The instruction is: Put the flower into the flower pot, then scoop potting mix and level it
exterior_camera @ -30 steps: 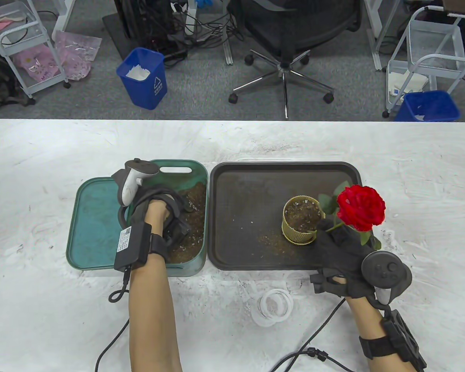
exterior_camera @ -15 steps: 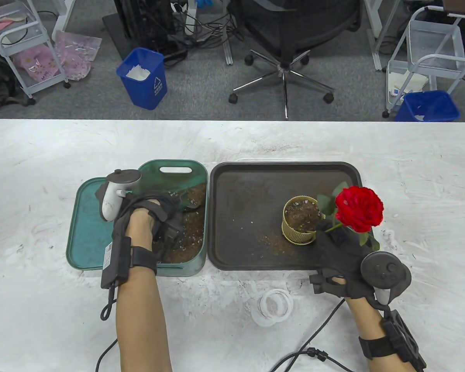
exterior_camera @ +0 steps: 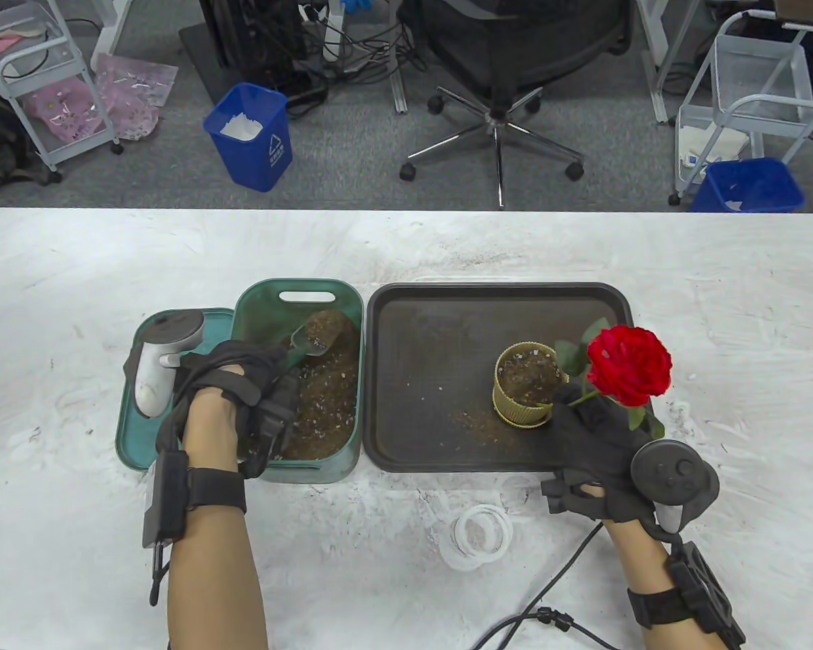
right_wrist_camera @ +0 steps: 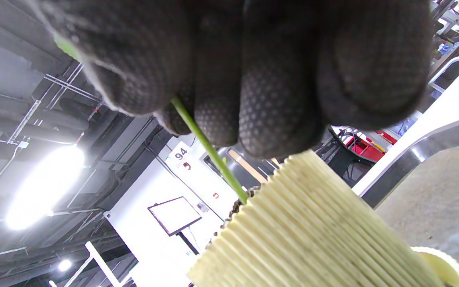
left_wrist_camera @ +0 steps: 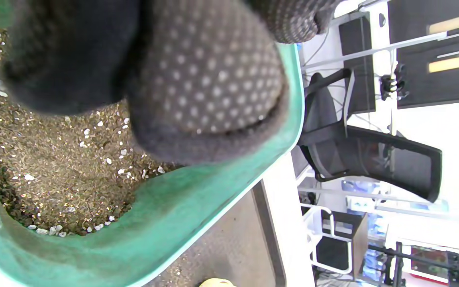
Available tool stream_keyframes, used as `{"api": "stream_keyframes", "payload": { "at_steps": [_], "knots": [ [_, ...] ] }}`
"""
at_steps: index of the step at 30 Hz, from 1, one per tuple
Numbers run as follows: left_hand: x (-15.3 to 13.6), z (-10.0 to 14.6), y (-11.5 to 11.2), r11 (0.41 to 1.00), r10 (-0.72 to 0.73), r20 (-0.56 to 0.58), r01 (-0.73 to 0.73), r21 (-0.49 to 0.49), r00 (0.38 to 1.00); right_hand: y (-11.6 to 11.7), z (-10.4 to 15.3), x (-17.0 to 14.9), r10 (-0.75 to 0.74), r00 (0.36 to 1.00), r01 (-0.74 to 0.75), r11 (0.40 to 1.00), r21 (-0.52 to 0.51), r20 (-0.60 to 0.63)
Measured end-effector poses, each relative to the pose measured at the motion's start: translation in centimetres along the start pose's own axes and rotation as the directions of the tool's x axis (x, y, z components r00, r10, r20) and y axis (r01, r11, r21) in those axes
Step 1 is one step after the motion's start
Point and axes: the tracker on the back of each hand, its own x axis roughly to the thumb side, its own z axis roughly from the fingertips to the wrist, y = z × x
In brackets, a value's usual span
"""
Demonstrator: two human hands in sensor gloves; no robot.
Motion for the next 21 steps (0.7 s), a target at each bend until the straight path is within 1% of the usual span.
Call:
{"api": "stream_keyframes", "payload": {
  "at_steps": [3,7,11,13,15,18,20,21],
  "knots": [
    [0.0,1.1,0.6,0.999,0.040,0.060,-0.039,-0.016,0.997,0.0,0.0,0.0,0.000,1.000,0.000,1.000,0.000,-0.001],
    [0.3,2.9,1.2,0.999,0.039,0.111,-0.036,-0.030,0.993,0.0,0.0,0.0,0.003,1.000,-0.003,1.000,0.000,0.002],
    [1.3,4.5,0.6,0.998,0.039,0.186,-0.029,-0.054,0.982,0.0,0.0,0.0,0.000,1.000,0.000,1.000,0.000,-0.001],
    [2.1,5.0,-0.2,0.997,0.034,0.233,-0.016,-0.080,0.972,0.0,0.0,0.0,0.001,1.000,-0.001,1.000,0.000,0.000],
    [2.8,5.1,-1.7,0.991,0.046,0.279,-0.010,-0.131,0.959,0.0,0.0,0.0,0.002,1.000,-0.002,1.000,0.000,0.001],
    [3.7,4.8,-4.7,0.977,0.070,0.329,0.002,-0.214,0.942,0.0,0.0,0.0,0.003,1.000,-0.003,1.000,0.000,0.001],
    [4.3,4.2,-7.5,0.962,0.078,0.359,0.024,-0.271,0.930,0.0,0.0,0.0,0.003,1.000,-0.003,1.000,0.000,0.001],
    [4.5,3.9,-8.4,0.958,0.084,0.367,0.027,-0.287,0.926,0.0,0.0,0.0,0.003,1.000,-0.003,1.000,0.000,0.001]
  ]
}}
